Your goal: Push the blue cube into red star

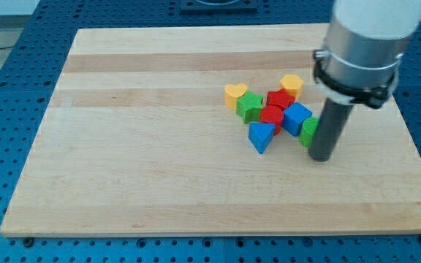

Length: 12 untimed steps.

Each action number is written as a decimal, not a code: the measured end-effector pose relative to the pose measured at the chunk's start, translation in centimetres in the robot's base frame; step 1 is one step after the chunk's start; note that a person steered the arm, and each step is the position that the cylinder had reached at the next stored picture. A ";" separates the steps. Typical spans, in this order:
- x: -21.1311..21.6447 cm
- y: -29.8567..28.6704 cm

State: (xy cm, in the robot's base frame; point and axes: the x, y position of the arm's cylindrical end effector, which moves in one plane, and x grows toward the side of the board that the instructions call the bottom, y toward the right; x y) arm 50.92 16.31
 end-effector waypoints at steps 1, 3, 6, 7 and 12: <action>-0.1 3.3; -4.4 4.7; -5.9 0.6; -5.9 -0.1; -5.9 -1.4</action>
State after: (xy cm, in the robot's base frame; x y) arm 45.06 14.87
